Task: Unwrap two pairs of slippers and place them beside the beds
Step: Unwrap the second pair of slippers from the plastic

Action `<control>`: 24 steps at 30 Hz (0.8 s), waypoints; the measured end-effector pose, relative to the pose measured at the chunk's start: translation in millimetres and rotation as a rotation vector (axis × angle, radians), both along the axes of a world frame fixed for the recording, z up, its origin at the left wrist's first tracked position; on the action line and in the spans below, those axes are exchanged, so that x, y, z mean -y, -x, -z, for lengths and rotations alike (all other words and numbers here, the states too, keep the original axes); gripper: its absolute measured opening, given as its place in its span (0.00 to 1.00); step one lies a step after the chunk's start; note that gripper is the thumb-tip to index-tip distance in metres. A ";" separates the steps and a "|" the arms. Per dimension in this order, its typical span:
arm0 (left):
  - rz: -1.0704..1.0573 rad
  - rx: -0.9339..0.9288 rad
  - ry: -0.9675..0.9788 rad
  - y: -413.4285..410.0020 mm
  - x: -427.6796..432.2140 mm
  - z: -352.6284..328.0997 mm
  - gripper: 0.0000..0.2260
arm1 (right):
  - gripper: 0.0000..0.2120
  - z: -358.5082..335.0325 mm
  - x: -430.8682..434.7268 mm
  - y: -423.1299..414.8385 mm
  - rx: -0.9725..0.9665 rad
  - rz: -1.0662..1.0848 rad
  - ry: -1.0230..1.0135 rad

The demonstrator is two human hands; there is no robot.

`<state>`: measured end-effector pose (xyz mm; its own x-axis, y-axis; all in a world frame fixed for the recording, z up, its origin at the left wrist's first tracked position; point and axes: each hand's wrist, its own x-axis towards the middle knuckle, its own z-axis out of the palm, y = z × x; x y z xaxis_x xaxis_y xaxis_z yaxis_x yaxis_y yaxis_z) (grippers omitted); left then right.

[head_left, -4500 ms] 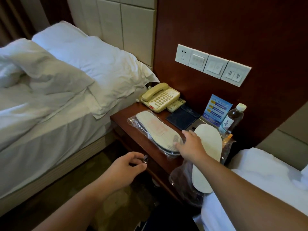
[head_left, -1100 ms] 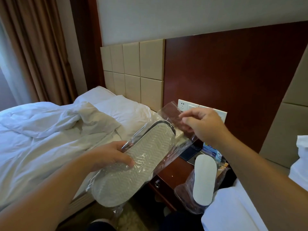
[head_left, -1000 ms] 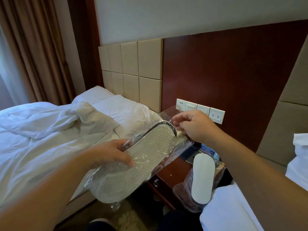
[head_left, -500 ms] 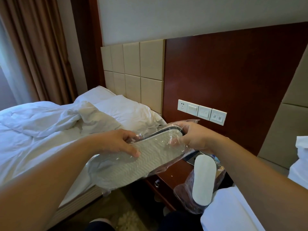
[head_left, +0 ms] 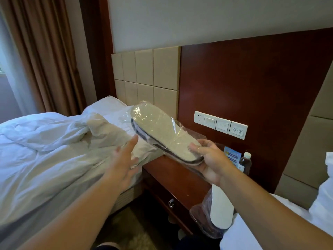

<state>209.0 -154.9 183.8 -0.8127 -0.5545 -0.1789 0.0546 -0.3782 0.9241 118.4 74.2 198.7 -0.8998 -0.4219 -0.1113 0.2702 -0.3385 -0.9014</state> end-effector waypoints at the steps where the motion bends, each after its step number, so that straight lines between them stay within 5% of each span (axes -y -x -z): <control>1: 0.128 -0.029 -0.144 0.6 -3.4 1.7 0.53 | 0.17 2.8 3.9 -3.1 0.008 -0.018 0.009; 4: 0.220 -0.121 -0.241 9.0 -11.3 5.5 0.42 | 0.19 10.4 10.9 -11.2 -0.027 -0.082 -0.045; 9: 0.074 -0.178 -0.218 21.9 -10.6 5.8 0.21 | 0.21 15.1 5.4 -17.0 -0.067 -0.268 -0.064; 14: 0.078 -0.204 -0.229 22.9 -6.1 4.7 0.25 | 0.14 14.1 2.7 -14.4 -0.093 -0.265 0.003; 19: 0.087 -0.203 -0.203 21.1 -13.2 1.6 0.28 | 0.29 18.1 5.6 -14.2 -0.234 -0.289 -0.050; 24: -0.074 -0.213 -0.207 16.9 5.7 -11.3 0.26 | 0.29 16.8 -5.5 -8.5 -0.204 -0.320 -0.042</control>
<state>192.1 -160.5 195.2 -0.8030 -0.5829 -0.1241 0.2729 -0.5448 0.7929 126.9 79.6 181.9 -0.7289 -0.6838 0.0332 0.1702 -0.2279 -0.9587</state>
